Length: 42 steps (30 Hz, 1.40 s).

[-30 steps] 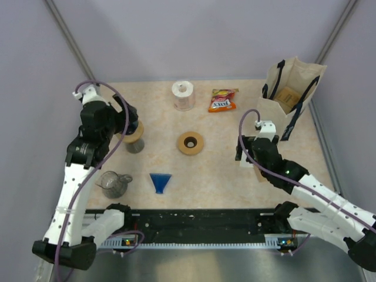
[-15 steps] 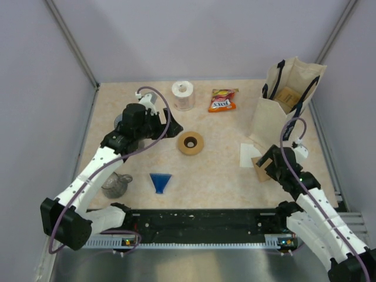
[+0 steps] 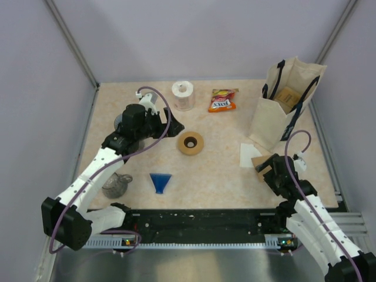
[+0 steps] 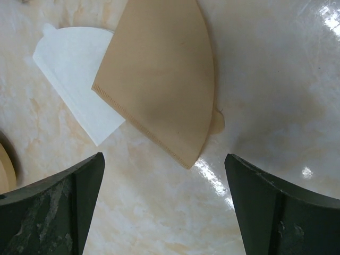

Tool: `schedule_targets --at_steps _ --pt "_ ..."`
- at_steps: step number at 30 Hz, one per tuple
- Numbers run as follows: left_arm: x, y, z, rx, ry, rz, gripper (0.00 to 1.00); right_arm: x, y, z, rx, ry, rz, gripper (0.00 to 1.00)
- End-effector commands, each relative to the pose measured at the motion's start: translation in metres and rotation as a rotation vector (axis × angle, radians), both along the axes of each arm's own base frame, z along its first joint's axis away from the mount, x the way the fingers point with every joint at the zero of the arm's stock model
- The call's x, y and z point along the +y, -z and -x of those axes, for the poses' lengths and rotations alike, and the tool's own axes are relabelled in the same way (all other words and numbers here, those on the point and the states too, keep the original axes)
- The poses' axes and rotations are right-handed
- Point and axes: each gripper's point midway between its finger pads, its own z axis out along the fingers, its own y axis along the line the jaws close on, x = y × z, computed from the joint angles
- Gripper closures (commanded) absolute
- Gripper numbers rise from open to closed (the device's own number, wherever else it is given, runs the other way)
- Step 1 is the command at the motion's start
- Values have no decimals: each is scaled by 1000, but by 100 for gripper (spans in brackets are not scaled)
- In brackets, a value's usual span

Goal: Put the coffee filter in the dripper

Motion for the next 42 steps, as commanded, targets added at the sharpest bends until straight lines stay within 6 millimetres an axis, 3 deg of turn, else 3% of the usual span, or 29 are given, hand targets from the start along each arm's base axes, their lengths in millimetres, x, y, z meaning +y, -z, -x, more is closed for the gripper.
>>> schedule_targets --at_steps 1,17,37,42 --pt "-3 -14 -3 -68 12 14 1 4 -1 -11 -56 45 -62 5" --pt "-4 -6 -3 -41 14 10 1 2 1 -21 -201 127 -141 9" --pt "-8 1 -7 -17 25 1 1 -5 -31 -44 -345 117 -85 10" --pt "-9 5 -7 -2 29 1 1 -6 -43 -52 -404 121 -88 14"
